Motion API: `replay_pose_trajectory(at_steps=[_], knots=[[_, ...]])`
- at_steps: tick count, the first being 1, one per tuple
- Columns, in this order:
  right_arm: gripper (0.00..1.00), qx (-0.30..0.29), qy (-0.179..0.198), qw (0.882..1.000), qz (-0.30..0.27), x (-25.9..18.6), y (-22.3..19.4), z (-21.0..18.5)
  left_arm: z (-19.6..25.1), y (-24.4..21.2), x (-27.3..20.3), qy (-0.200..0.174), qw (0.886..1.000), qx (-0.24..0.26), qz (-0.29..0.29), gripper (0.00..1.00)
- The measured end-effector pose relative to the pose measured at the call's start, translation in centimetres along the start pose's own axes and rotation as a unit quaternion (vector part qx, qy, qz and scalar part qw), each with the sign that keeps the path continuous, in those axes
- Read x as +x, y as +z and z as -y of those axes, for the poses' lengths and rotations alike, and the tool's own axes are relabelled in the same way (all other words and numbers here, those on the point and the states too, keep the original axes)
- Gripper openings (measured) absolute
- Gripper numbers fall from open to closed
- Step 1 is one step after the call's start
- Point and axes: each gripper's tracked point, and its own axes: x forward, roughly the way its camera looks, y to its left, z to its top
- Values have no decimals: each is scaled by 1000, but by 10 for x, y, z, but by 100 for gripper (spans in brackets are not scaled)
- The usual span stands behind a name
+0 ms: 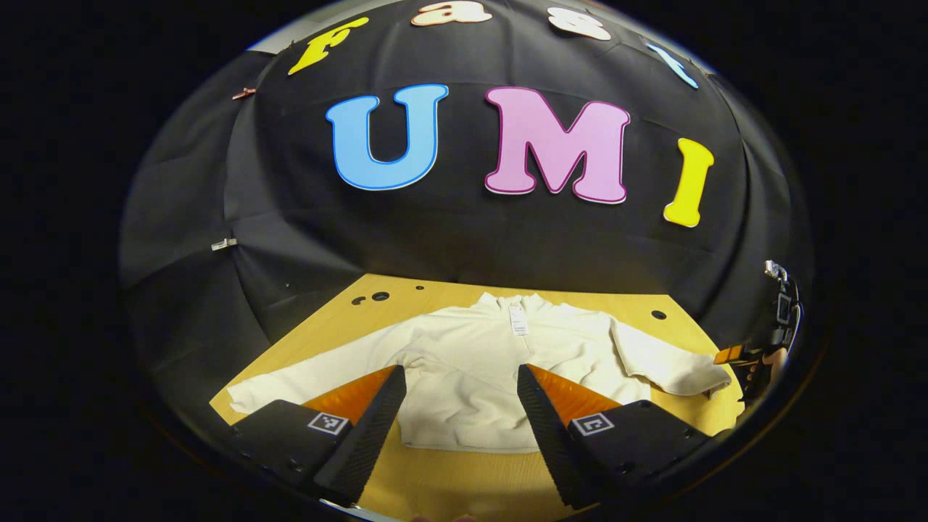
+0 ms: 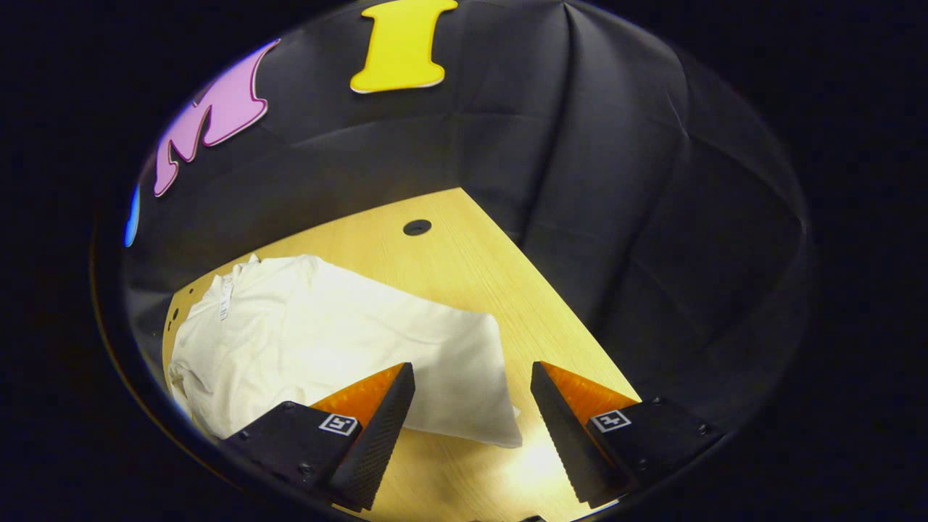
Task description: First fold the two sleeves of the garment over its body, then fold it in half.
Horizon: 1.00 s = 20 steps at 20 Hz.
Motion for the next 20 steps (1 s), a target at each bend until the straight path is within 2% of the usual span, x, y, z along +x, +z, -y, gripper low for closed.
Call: replay_pose_trajectory(at_steps=[4, 7, 12, 14, 15, 16, 17, 18, 19, 20], knots=[[99, 13, -6, 999, -52, 32, -25, 11, 5, -1, 12, 9, 1000, 3, -14, 96], [99, 26, 6, 997, -76, 41, -34, 11, 11, -2, 16, 11, 1000, 4, -19, 96], [100, 27, 7, 996, -85, 45, -39, 11, 26, -3, 21, -7, 999, 15, -28, 96], [95, 15, 15, 996, -86, 45, -37, 9, 30, -1, 22, -18, 999, 19, -30, 96], [79, 7, 13, 996, -87, 48, -40, 9, 33, -1, 22, -23, 999, 21, -29, 96], [70, -3, 7, 996, -88, 49, -41, 8, 32, 0, 21, -25, 999, 24, -29, 96], [62, -9, 12, 996, -87, 50, -41, 6, 31, 0, 20, -27, 999, 26, -28, 96], [61, -8, 13, 996, -90, 48, -41, 4, 31, 1, 19, -29, 999, 28, -27, 96], [41, -4, 16, 996, -93, 47, -41, 1, 29, 1, 19, -30, 999, 28, -27, 96], [27, 0, 12, 995, -96, 46, -42, 1, 27, 2, 17, -30, 999, 28, -28, 96]])
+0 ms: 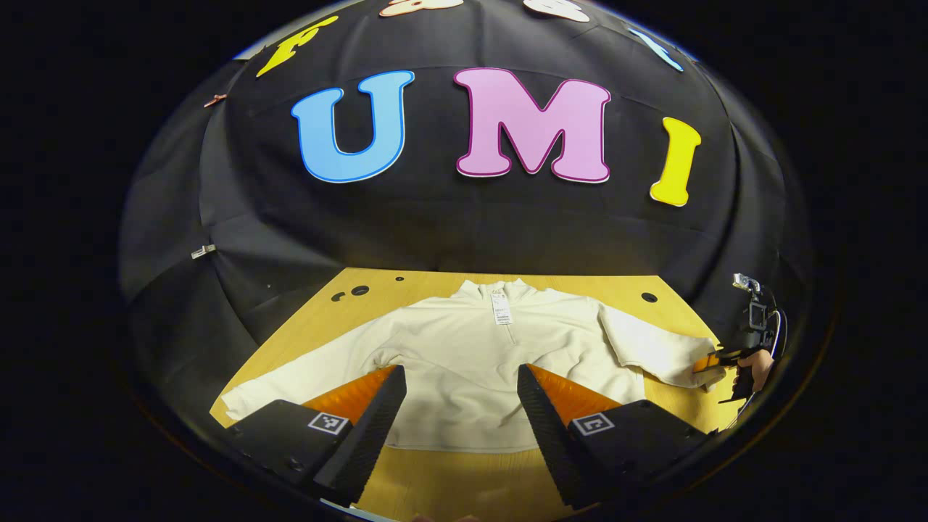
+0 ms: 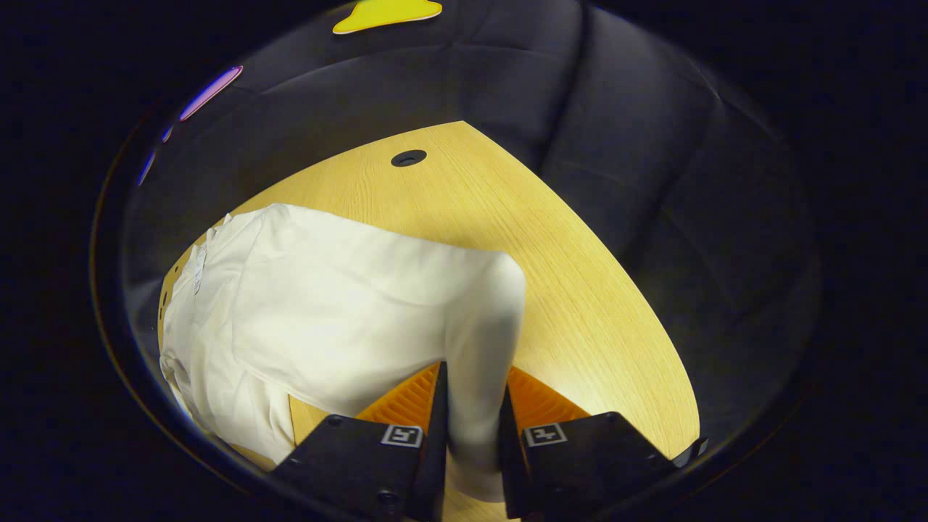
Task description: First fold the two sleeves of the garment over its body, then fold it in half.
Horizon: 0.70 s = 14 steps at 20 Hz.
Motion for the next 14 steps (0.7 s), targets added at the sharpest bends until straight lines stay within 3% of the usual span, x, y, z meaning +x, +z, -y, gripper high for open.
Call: replay_pose_trajectory(at_steps=[4, 8, 14], knots=[[14, 32, 21, 999, -17, 0, -2, -9, -21, -3, -4, 11, 1000, -13, -1, 96], [13, 67, 18, 997, -14, -7, 10, -15, -48, -8, -5, 31, 999, -28, -2, 96], [13, 6, 17, 999, 30, -36, 56, -32, -86, -18, -7, 53, 997, -56, -1, 96]])
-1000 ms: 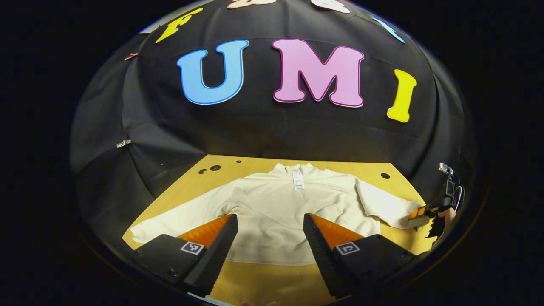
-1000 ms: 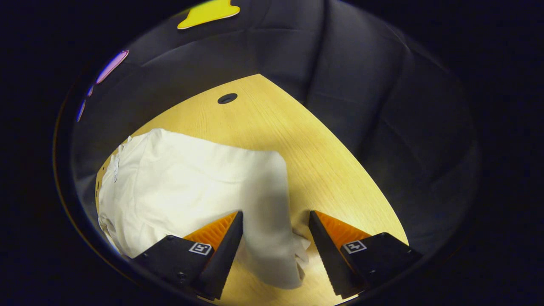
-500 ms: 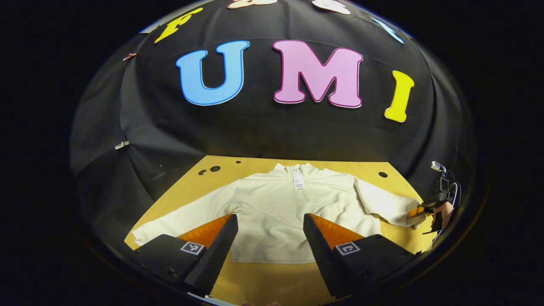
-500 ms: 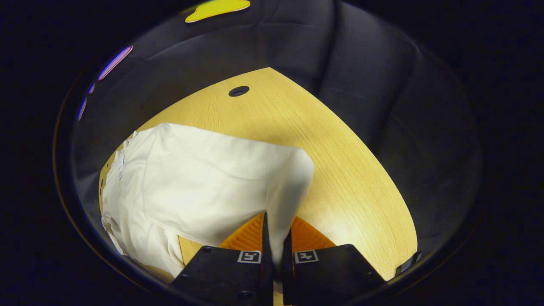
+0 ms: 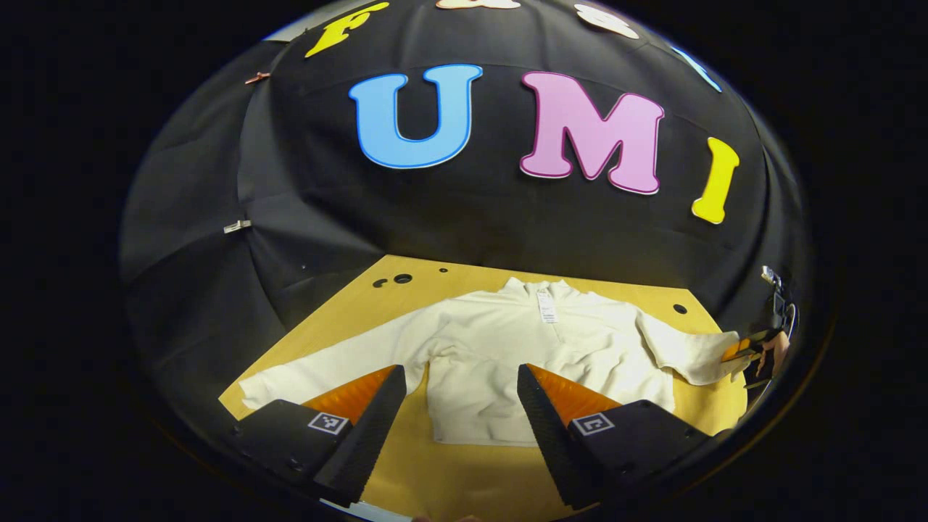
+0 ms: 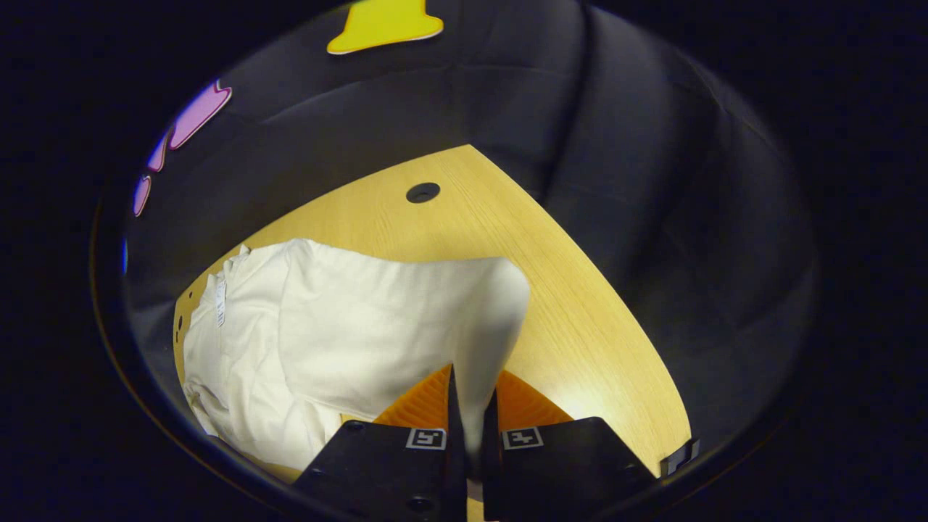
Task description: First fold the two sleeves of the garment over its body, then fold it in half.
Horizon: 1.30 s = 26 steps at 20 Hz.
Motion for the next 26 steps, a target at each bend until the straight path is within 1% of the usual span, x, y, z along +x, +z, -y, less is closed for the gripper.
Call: replay_pose_trajectory(at_steps=[6, 11, 14, 17, 19, 23, 24, 25, 26], knots=[[13, -40, 26, 998, 38, -21, 42, -62, -35, -3, -1, 17, 1000, -18, 5, 96], [13, -57, 52, 995, 61, -41, 71, -117, -64, -8, -2, 26, 999, -25, 7, 96], [13, -95, 59, 990, 81, -52, 88, -150, -77, -11, -1, 23, 999, -31, 7, 96], [13, -114, 80, 986, 93, -59, 98, -200, -93, -14, 1, 30, 999, -36, 6, 97], [13, -139, 93, 981, 100, -60, 102, -239, -103, -12, 2, 33, 998, -45, 7, 97], [13, -173, 133, 970, 106, -65, 97, -324, -125, -7, 4, 46, 997, -56, 15, 97], [13, -184, 140, 967, 106, -65, 92, -343, -131, -7, 4, 49, 997, -56, 16, 92], [13, -198, 147, 963, 106, -66, 86, -363, -136, -7, 4, 52, 997, -56, 16, 97], [13, -214, 153, 959, 105, -66, 80, -383, -143, -8, 4, 55, 997, -55, 17, 97]])
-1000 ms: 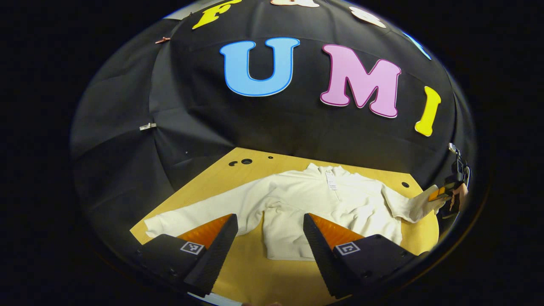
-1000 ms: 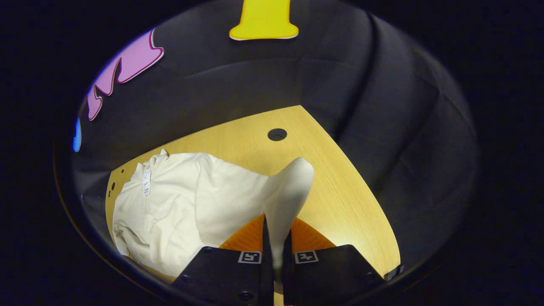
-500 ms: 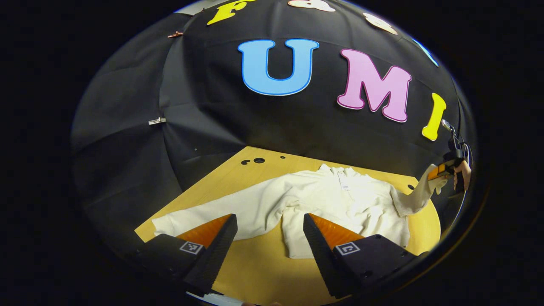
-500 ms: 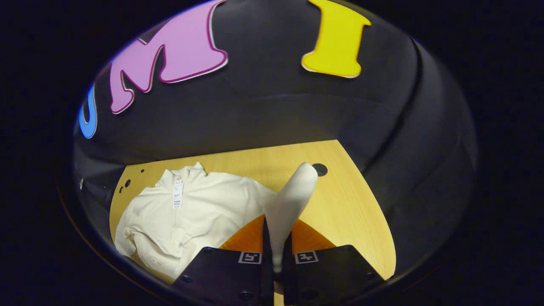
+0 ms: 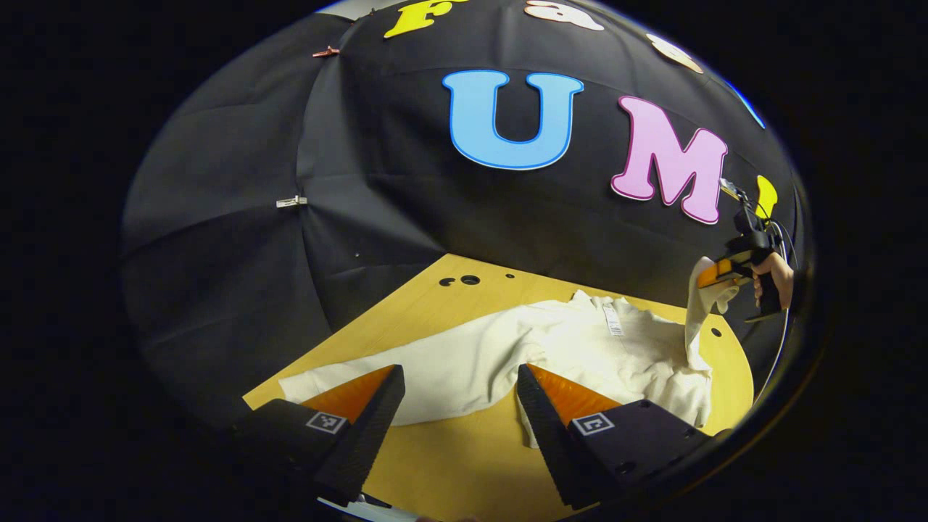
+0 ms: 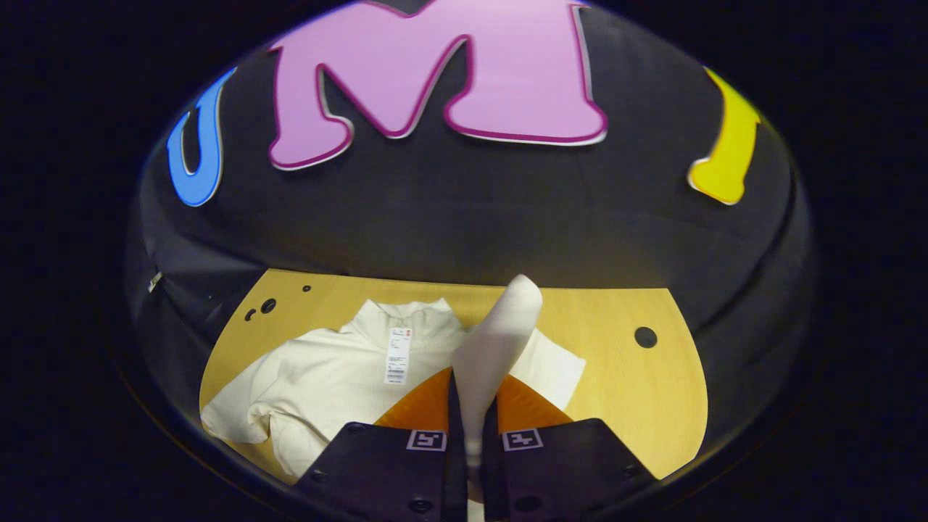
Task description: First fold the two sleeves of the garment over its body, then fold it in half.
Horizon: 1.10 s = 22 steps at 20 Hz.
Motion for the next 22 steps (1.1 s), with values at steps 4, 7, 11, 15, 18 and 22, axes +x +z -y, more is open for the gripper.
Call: replay_pose_trajectory(at_steps=[4, 7, 11, 15, 18, 22], knots=[[13, -65, 30, 997, -7, 21, -6, -74, -24, -2, 0, 11, 1000, 5, 2, 97], [13, -104, 55, 993, -21, 33, -19, -129, -42, -9, -3, 22, 1000, 1, -9, 97], [13, -159, 78, 984, -26, 48, -42, -193, -58, -16, -8, 32, 999, -26, -10, 97], [14, -174, 98, 979, -41, 69, -71, -249, -70, -31, -10, 44, 998, -51, -18, 97], [16, -166, 108, 978, -59, 82, -94, -272, -76, -45, -8, 55, 997, -55, -26, 97], [30, -167, 149, 973, -61, 88, -117, -309, -86, -51, -1, 69, 996, -57, -24, 97]])
